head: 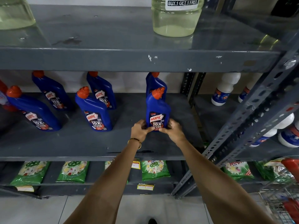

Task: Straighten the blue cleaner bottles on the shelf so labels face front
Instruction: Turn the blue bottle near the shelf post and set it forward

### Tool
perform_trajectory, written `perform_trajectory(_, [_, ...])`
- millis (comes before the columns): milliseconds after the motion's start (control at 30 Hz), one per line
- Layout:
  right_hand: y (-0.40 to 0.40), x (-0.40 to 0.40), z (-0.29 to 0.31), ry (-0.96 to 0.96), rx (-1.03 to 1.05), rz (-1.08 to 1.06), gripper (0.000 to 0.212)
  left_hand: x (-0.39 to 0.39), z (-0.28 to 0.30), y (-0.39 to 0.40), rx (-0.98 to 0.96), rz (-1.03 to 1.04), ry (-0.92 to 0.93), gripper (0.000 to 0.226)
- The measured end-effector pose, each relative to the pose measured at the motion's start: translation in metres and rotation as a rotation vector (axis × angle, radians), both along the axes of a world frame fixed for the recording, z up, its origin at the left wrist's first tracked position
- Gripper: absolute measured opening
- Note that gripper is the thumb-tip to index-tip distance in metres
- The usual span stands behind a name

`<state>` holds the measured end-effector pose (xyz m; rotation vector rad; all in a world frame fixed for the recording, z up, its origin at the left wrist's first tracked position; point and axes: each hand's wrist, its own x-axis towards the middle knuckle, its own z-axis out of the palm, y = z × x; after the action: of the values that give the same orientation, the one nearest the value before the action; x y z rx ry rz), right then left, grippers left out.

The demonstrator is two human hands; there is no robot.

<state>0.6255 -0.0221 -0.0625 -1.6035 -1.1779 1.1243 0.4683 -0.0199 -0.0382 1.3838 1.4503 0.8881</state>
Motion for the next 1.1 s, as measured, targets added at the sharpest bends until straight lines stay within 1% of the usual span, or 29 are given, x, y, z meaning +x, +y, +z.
perform_trajectory(200, [-0.012,-0.003,0.001,-0.017,-0.017,0.027,0.054,-0.002,-0.003,-0.010,-0.014,0.008,0.038,0.042])
perform_trajectory(367, [-0.040,-0.008,0.003,-0.091,-0.023,0.012,0.052,-0.010,0.001,-0.035,-0.017,-0.033,0.039,0.047])
perform_trajectory(667, [-0.074,-0.015,0.001,-0.092,-0.011,0.005,0.050,-0.019,0.001,-0.067,0.005,-0.079,0.114,0.052])
perform_trajectory(1100, [-0.075,-0.010,-0.003,-0.155,-0.032,0.039,0.050,-0.020,0.000,-0.074,-0.002,-0.052,0.125,0.052])
